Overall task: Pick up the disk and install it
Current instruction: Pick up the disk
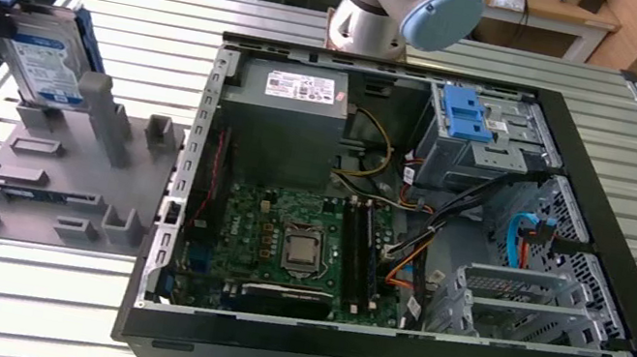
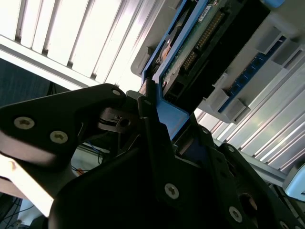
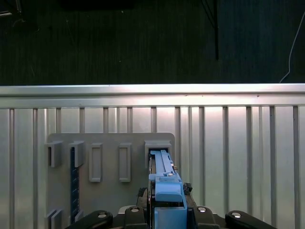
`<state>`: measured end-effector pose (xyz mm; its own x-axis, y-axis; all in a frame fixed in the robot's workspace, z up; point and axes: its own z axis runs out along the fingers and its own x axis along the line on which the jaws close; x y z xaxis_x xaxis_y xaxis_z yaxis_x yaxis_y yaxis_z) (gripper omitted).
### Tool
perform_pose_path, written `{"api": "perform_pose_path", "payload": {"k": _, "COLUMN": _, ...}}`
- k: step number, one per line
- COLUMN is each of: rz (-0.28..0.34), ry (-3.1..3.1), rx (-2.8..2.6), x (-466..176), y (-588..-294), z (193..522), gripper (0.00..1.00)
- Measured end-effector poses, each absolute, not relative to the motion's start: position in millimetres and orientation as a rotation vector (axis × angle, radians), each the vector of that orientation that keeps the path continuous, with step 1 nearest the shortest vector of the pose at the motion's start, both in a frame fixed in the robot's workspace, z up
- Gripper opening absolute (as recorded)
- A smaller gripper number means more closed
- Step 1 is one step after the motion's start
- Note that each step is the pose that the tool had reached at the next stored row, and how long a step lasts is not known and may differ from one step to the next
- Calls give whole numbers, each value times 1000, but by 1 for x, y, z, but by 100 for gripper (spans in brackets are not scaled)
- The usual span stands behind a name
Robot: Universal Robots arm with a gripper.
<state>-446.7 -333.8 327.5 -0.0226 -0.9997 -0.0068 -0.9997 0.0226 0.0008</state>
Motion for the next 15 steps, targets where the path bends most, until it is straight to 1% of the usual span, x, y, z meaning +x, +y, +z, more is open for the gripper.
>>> {"api": "perform_pose_path", "payload": {"k": 15, "rz": 8, "ry": 2243, "rx": -2193, "x": -447, "y": -334, "z": 334, "gripper": 36}}
